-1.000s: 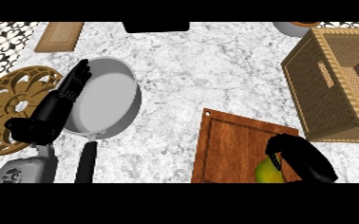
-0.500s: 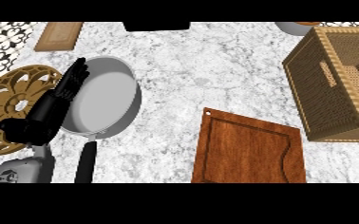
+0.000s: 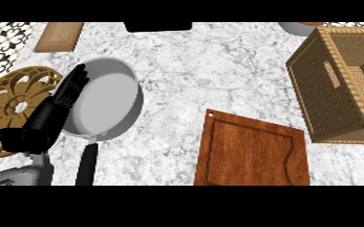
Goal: Pick the pear from the cutting board and place it in the basket
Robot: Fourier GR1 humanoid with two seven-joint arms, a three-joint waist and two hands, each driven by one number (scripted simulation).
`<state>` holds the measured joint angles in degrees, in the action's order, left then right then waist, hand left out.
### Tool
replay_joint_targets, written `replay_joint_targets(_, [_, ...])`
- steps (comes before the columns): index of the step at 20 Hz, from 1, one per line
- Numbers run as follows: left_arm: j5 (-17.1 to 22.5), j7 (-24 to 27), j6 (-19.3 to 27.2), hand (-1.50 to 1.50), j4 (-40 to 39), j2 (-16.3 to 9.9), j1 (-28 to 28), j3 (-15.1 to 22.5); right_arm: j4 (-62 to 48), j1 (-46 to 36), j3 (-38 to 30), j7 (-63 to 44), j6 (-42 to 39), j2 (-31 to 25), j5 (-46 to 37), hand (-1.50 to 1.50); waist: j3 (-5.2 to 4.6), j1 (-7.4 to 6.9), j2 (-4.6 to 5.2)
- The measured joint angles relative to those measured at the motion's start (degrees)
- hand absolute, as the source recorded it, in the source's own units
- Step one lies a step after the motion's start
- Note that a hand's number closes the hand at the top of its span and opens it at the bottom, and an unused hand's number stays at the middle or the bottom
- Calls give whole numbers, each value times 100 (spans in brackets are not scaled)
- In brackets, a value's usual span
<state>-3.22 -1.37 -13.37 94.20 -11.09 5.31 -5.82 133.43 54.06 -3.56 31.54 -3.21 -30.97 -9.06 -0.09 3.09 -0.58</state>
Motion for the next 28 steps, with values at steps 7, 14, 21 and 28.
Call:
replay_joint_targets(7, [-34, 39, -11, 0, -197, 13, 228, 22, 681, 540, -2012, -519, -397, -92, 1542, 150, -3, -129, 39])
replay_joint_targets(14, [-82, 63, -50, 0, -346, 62, 444, 117, 531, -408, -3009, -1871, -428, -326, 1933, 150, -1, -280, 69])
replay_joint_targets(21, [-155, -12, -8, 0, -308, 184, 538, 256, 69, -2073, -3210, -3588, 78, -925, 2523, 150, 1, -416, 86])
replay_joint_targets(28, [-153, 46, -44, 0, -407, 160, 614, 224, -1263, -3895, -3107, -4703, 642, -1794, 2787, 150, 3, -462, 95])
